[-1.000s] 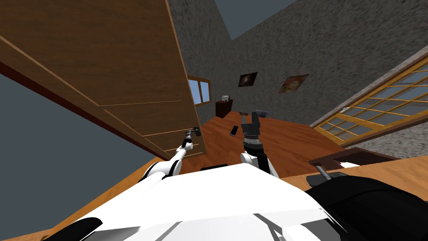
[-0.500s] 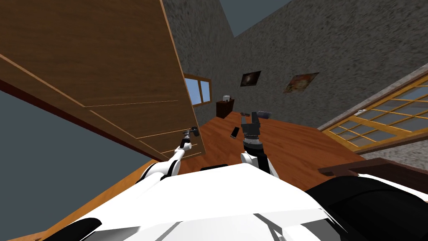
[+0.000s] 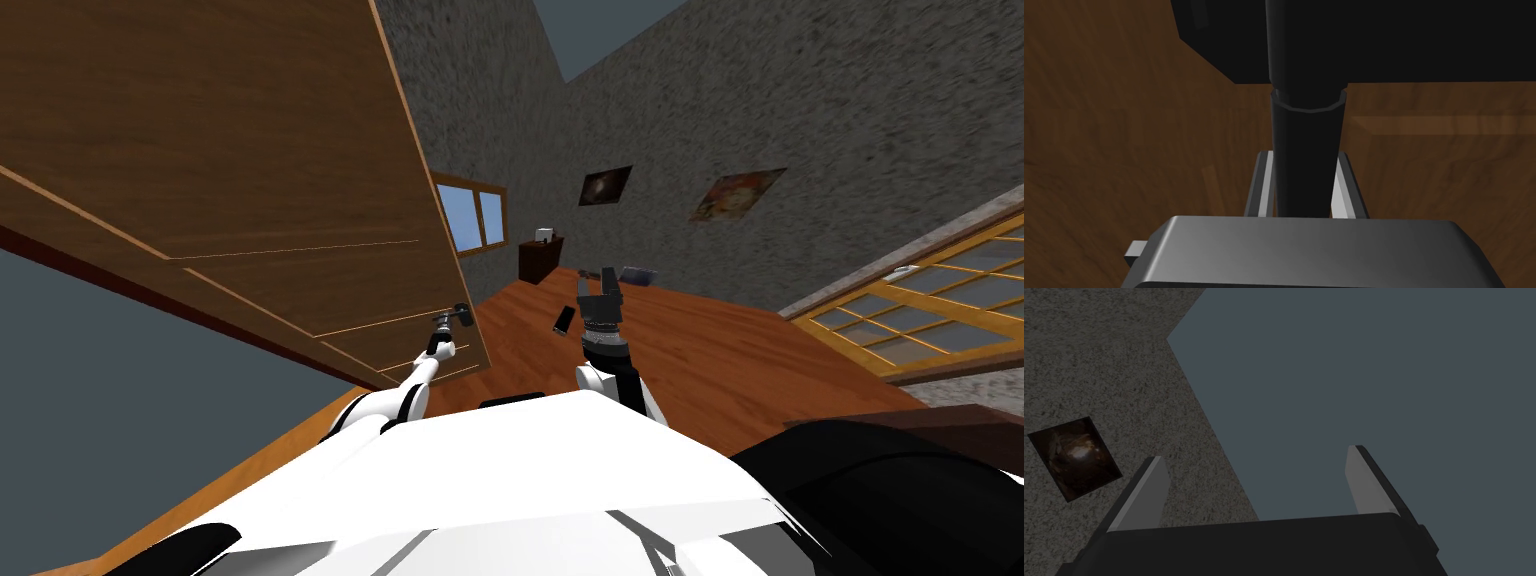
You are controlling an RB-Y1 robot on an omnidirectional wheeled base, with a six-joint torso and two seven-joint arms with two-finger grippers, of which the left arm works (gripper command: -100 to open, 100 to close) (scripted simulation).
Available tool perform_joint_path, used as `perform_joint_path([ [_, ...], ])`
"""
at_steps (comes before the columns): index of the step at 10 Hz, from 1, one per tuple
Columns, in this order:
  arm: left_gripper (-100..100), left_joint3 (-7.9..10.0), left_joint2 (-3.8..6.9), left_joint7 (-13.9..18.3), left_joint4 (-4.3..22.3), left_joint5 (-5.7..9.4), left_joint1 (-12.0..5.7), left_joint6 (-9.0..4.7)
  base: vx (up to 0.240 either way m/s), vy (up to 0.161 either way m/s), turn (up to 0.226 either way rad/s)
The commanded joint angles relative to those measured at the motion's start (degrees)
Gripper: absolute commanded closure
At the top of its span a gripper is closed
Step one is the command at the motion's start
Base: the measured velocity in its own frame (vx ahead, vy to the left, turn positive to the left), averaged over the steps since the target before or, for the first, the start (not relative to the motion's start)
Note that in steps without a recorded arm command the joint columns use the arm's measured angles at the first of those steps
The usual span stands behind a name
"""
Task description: Push the door open
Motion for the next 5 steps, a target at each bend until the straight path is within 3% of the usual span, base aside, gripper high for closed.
perform_joint_path([
  [1, 100, 0.69, 0.36, -0.32, 0.15, 0.36, 0.09, -0.1, 0.116, -0.018, 0.052],
  [5, 100, 2.34, 1.2, -1.08, 0.51, 1.23, 0.31, -0.35, 0.182, -0.073, 0.051],
])
